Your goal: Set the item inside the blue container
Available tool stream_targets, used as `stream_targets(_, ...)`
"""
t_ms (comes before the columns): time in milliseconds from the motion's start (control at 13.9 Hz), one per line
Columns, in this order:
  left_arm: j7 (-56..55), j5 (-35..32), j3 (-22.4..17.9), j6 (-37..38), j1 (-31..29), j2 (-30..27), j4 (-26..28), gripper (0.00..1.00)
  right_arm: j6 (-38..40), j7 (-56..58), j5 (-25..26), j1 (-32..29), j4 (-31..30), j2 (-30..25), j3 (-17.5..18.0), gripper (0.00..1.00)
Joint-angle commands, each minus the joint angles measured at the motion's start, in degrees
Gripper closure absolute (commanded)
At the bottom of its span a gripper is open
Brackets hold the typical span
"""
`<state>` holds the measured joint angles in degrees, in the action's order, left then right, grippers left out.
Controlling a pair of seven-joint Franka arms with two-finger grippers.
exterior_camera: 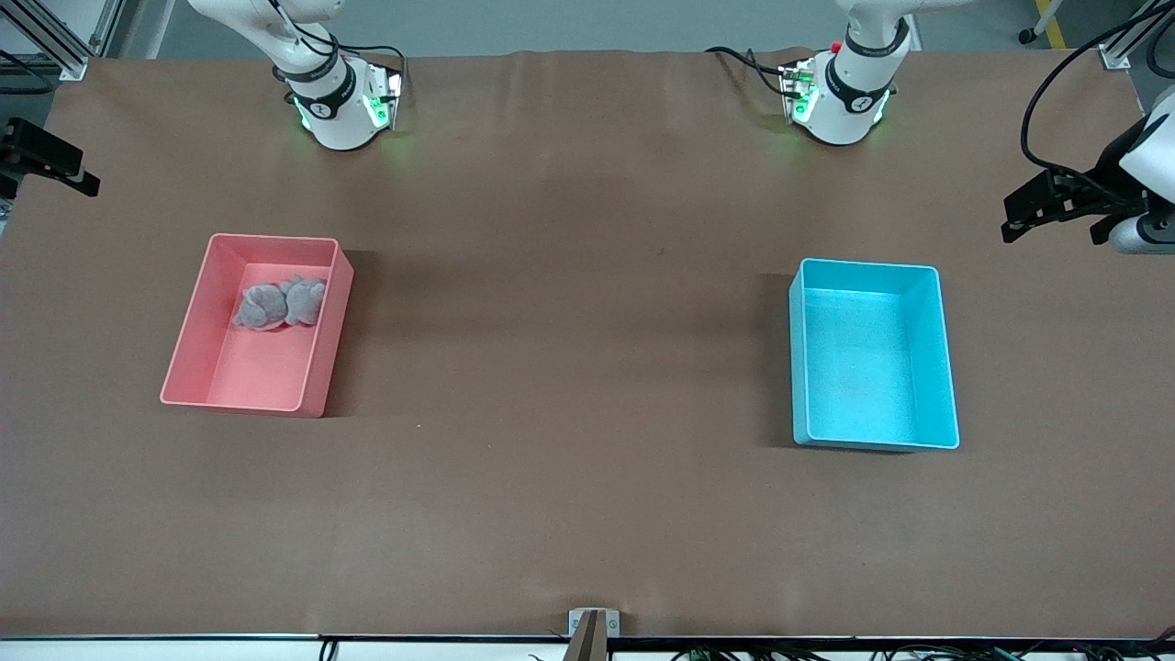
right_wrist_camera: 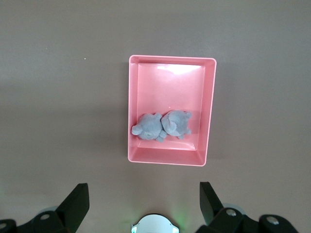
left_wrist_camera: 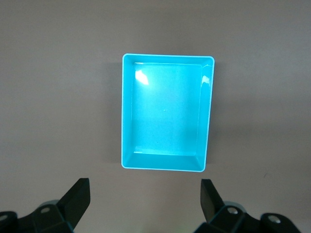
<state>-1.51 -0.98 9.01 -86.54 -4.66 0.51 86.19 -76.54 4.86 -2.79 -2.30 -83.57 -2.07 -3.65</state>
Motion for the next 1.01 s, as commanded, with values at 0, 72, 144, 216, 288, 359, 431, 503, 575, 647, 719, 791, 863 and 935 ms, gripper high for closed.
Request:
stream_targets(0, -0.69, -1.04, 0.31, 1.02, -0.18, 0.02, -1.2, 0.0, -0.02, 0.42, -0.47, 0.01, -0.28, -0.48, -0.04, 0.0)
stream_targets(72, -0.6, -1.13, 0.31, 1.1, -0.09, 0.19, -1.29, 0.0, -0.02, 0.42, -0.47, 0.01, -0.28, -0.48, -0.04, 0.0)
stream_targets(144, -0.51, -1.13, 0.22, 1.11, 0.0, 0.2, -1.37, 0.0, -0.02, 0.42, -0.47, 0.01, -0.28, -0.48, -0.04, 0.0)
stream_targets(216, -0.34, -1.3, 0.31, 1.11, -0.09, 0.28, -1.55, 0.0, 0.24, 0.16, -0.47, 0.1, -0.11, -0.48, -0.04, 0.0)
stream_targets(288, -0.34, -1.22, 0.39, 1.11, 0.0, 0.28, -1.55, 0.0, -0.01, -0.11, 0.06, 0.19, -0.02, -0.22, -0.04, 0.0)
stream_targets(359, -0.51, -1.04, 0.39, 1.02, -0.09, 0.28, -1.38, 0.0, -0.1, -0.2, -0.03, -0.34, -0.02, 0.39, -0.04, 0.0)
stream_targets(431, -0.6, -0.95, 0.39, 1.1, -0.09, 0.37, -1.2, 0.0, 0.33, -0.29, -0.03, -0.43, -0.02, 2.92, -0.04, 0.0)
stream_targets(503, -0.6, -0.95, 0.39, 1.11, -0.09, 0.37, -1.2, 0.0, 0.07, 0.24, -0.55, -0.6, -0.02, 4.42, -0.22, 0.0)
stream_targets(575, -0.6, -0.87, 0.39, 1.11, -0.09, 0.46, -1.2, 0.0, -0.54, 0.41, -0.55, -1.56, -0.02, 5.83, -0.22, 0.0)
stream_targets(647, -0.6, -0.69, 0.39, 1.11, -0.09, 0.72, -1.2, 0.0, -2.11, 0.5, -0.29, -1.92, 0.16, 8.8, -0.22, 0.0)
stream_targets(719, -0.6, -0.6, 0.39, 1.02, -0.09, 0.81, -1.2, 0.0, -3.0, 0.94, -0.03, -2.44, 0.33, 11.71, -0.31, 0.0)
stream_targets(791, -0.6, -0.6, 0.39, 0.93, -0.09, 0.9, -1.11, 0.0, -3.27, 2.16, 0.23, -3.58, 0.33, 12.26, -0.22, 0.0)
stream_targets(863, -0.6, -0.6, 0.39, 0.93, -0.09, 1.25, -1.2, 0.0, -4.23, 2.09, 0.24, -3.85, -0.45, 12.44, -0.31, 0.0)
stream_targets(935, -0.6, -0.6, 0.39, 0.84, -0.09, 1.51, -1.2, 0.0, -6.41, 1.83, 0.24, -4.12, -2.89, 12.7, -0.31, 0.0)
